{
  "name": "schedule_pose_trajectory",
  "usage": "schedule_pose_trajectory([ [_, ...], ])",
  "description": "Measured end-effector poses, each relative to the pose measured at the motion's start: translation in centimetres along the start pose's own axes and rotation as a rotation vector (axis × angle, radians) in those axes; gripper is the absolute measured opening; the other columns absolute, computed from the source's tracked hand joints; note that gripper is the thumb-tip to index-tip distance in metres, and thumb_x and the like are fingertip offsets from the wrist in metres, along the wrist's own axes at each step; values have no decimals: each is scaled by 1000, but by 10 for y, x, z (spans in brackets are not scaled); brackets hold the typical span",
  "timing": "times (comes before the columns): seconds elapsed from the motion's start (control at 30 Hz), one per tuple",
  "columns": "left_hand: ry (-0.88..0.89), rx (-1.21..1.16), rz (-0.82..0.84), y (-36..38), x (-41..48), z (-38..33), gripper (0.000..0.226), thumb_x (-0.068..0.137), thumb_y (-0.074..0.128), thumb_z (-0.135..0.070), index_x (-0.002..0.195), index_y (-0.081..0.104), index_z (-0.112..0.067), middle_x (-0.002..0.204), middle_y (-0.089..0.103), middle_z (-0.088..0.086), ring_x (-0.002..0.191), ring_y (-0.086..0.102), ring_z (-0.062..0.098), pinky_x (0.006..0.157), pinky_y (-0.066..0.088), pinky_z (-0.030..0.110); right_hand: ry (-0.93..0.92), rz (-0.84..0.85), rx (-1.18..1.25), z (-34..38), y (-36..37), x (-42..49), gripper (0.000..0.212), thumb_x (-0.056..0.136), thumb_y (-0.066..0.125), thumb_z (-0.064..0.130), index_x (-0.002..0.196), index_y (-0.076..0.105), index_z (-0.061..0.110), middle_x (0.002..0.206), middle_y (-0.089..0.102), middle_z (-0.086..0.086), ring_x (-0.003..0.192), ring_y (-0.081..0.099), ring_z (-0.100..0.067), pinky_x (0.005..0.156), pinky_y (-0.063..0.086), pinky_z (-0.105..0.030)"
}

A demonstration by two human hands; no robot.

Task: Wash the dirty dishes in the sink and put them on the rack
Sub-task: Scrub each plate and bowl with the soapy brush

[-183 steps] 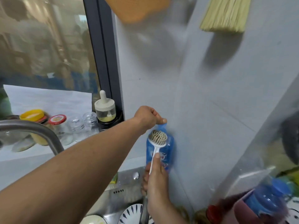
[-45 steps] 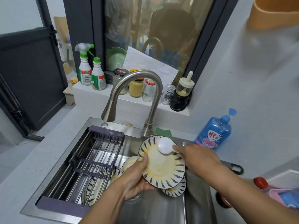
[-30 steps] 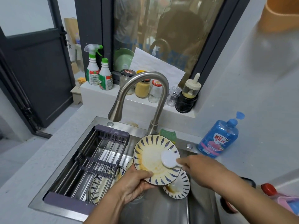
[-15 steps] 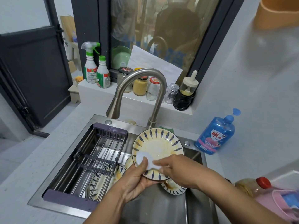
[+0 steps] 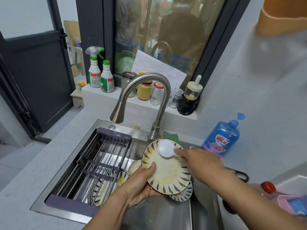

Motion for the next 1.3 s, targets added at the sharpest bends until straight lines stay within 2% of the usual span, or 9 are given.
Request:
schedule_pose_trajectory([
  [0.13, -23, -9, 41, 5, -5, 5, 46, 104, 47, -33, 132, 55, 1, 123, 69, 27, 113, 68, 42, 90, 55, 59, -142, -11, 98, 21, 9, 2, 42, 107, 39, 45, 145, 36, 61, 149, 53, 4, 132, 53, -26, 97, 45, -35],
  [0.43, 75, -72, -27, -7, 2, -2, 53, 96, 58, -29, 142, 44, -5, 126, 68, 25, 112, 68, 45, 80, 59, 63, 48, -21, -75, -14, 11, -2, 62, 103, 39, 10, 150, 29, 49, 150, 48, -9, 125, 57, -30, 92, 51, -41],
  [0.57, 145, -92, -104, -13, 9, -4, 64, 90, 59, -40, 142, 45, -5, 124, 70, 22, 108, 70, 42, 72, 61, 55, 9, 127, -7, -11, 31, -12, 51, 103, 43, 16, 146, 44, 43, 144, 56, -2, 126, 58, -26, 98, 49, -37],
  [0.67, 137, -71, -91, -12, 13, 0, 64, 94, 48, -53, 140, 48, -9, 123, 71, 20, 110, 70, 42, 82, 59, 60, -111, 237, 228, 10, 43, -17, 42, 105, 47, 31, 146, 51, 40, 153, 50, 6, 138, 48, -20, 111, 39, -32],
  [0.83, 123, -104, -89, -8, 14, 3, 66, 96, 36, -61, 138, 53, -13, 122, 71, 21, 111, 69, 41, 81, 60, 60, -93, 63, 273, 20, 43, -13, 42, 106, 40, 45, 147, 39, 54, 149, 54, 5, 134, 51, -24, 105, 44, -35],
  [1.0, 118, -117, -94, -6, 9, 3, 56, 102, 35, -53, 140, 50, -15, 123, 71, 18, 111, 70, 39, 87, 55, 65, 58, -84, 230, -9, 40, 6, 43, 109, 32, 41, 151, 32, 50, 140, 59, -3, 123, 59, -29, 95, 49, -39],
  [1.1, 115, -178, -111, -7, 9, -6, 57, 102, 33, -55, 136, 53, -14, 122, 72, 17, 108, 71, 38, 78, 60, 59, 132, -190, 543, -23, 45, 10, 33, 105, 42, 45, 137, 50, 50, 117, 70, 6, 104, 64, -20, 86, 53, -40],
  [1.2, 116, -203, -166, -13, 10, -17, 58, 102, 33, -58, 133, 56, -14, 120, 73, 17, 107, 72, 37, 80, 61, 57, 214, -321, 949, -27, 46, 13, 15, 98, 61, 45, 104, 68, 34, 87, 71, 6, 80, 65, -13, 73, 55, -34],
  [1.3, 87, -224, -193, -15, 10, -18, 62, 101, 35, -59, 133, 56, -10, 121, 72, 20, 109, 70, 40, 80, 62, 55, 300, -293, 1253, -21, 54, 18, 23, 91, 73, 41, 95, 70, 18, 72, 68, -5, 58, 57, -18, 51, 45, -28],
])
Point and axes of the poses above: each hand's wrist, its own x-axis towards the middle knuckle, its own y-axis out of the palm, z = x × y, the point moved 5 cm from there along x, towards the middle knuckle
